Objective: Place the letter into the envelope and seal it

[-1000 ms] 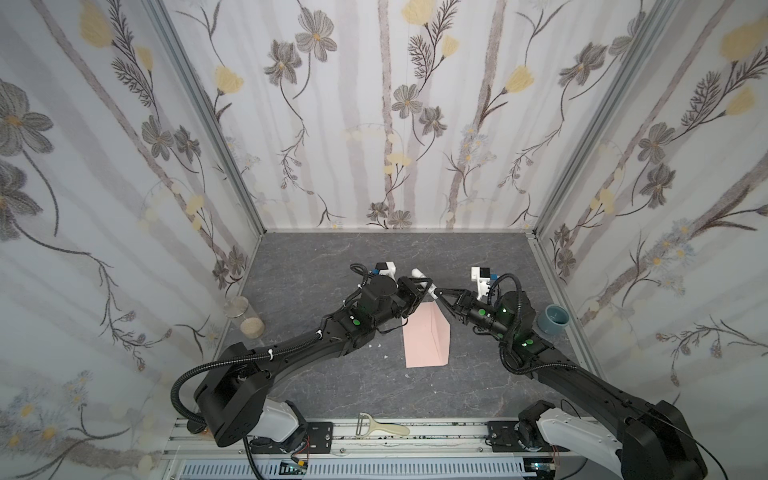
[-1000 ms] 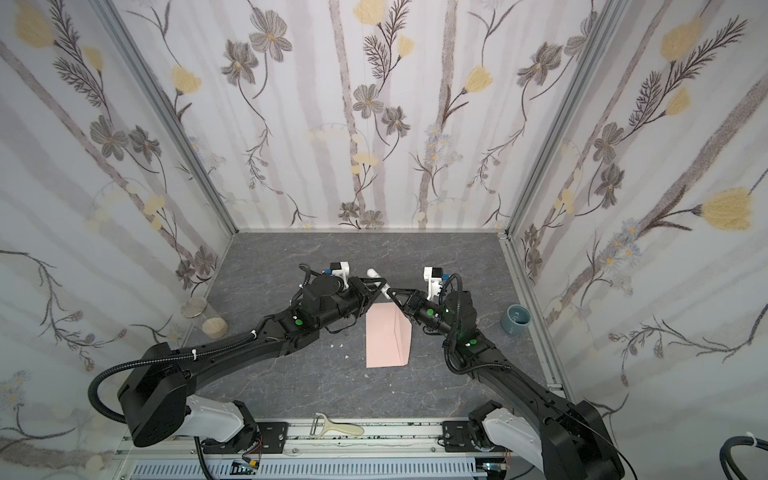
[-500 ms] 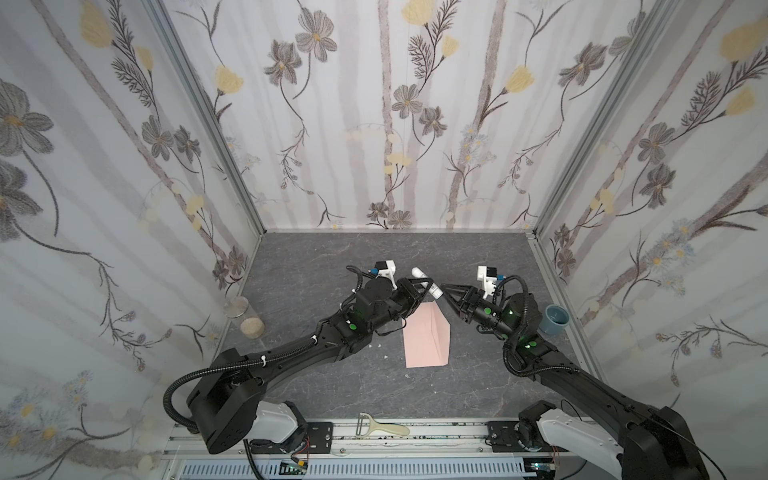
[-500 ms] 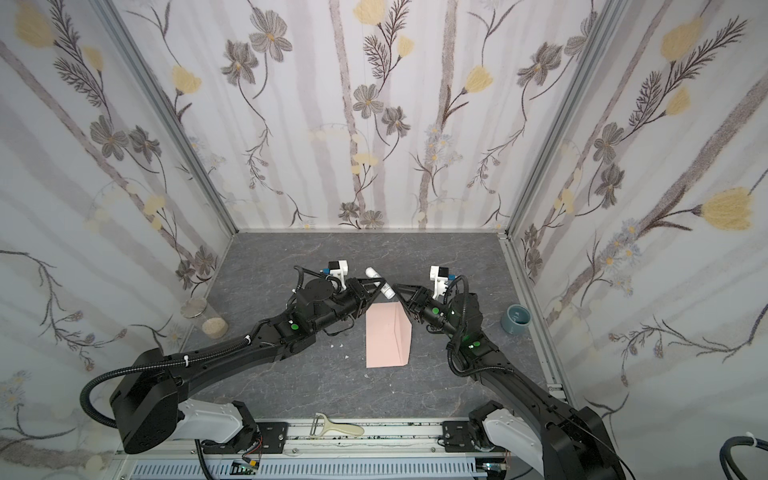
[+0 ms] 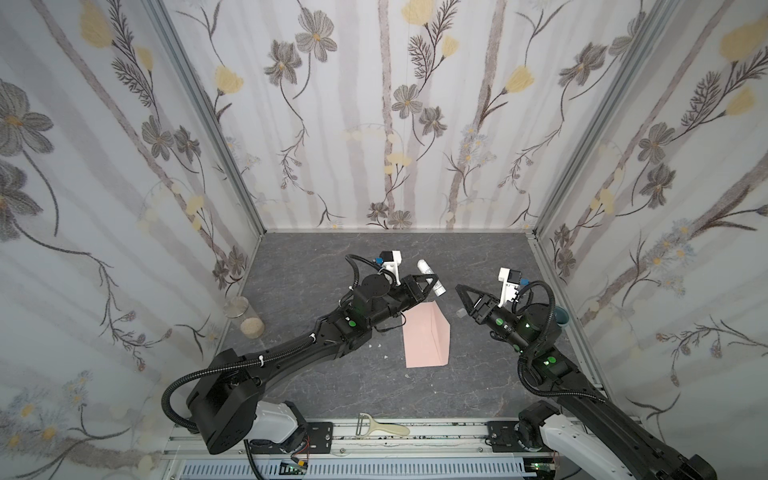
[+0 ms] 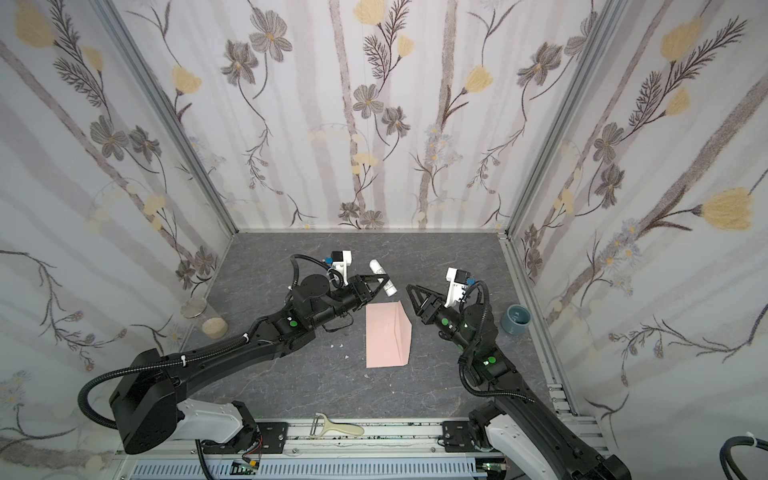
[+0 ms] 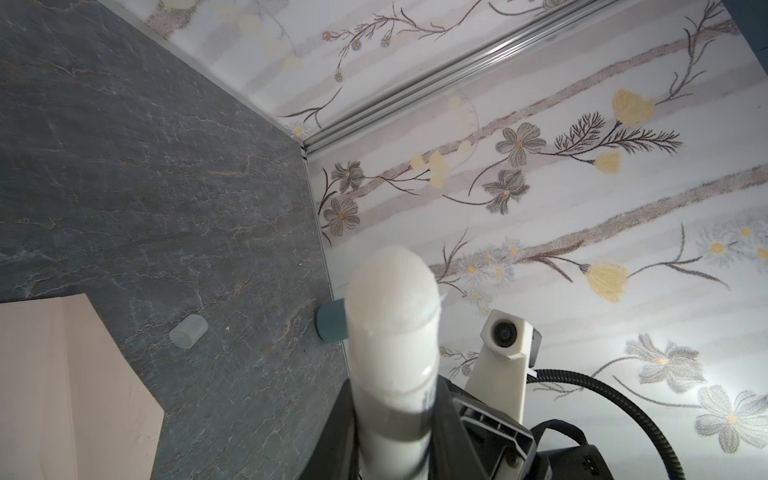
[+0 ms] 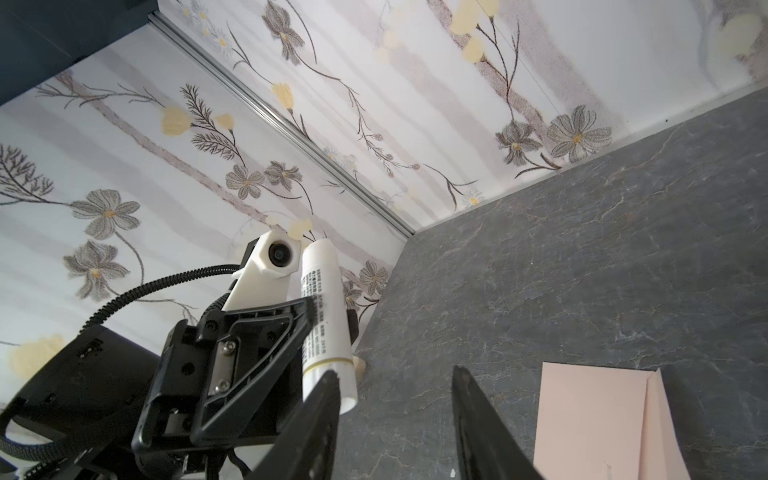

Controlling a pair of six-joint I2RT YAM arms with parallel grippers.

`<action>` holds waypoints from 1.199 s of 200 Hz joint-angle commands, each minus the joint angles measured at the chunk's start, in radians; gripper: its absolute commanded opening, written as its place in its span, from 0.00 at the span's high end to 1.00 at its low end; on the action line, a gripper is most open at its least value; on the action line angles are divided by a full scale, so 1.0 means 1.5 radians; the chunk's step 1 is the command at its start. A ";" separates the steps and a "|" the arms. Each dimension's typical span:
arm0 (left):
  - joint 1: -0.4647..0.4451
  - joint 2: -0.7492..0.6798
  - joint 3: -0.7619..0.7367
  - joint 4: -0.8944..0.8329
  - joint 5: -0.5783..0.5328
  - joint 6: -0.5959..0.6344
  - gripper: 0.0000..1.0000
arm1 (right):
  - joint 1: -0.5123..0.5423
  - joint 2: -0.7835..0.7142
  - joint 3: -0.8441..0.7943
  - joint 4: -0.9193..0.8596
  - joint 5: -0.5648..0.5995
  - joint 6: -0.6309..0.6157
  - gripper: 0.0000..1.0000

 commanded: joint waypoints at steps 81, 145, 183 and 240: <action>0.032 0.084 0.069 0.022 0.130 -0.232 1.00 | 0.150 0.020 0.059 -0.091 0.261 -0.321 0.48; 0.033 0.064 0.065 0.021 0.147 -0.270 1.00 | 0.153 0.076 0.094 -0.071 0.267 -0.363 0.48; 0.029 0.056 0.063 0.021 0.156 -0.277 1.00 | 0.153 0.098 0.110 -0.051 0.261 -0.371 0.49; 0.024 0.052 0.061 0.021 0.159 -0.279 1.00 | 0.154 0.106 0.121 -0.039 0.260 -0.381 0.52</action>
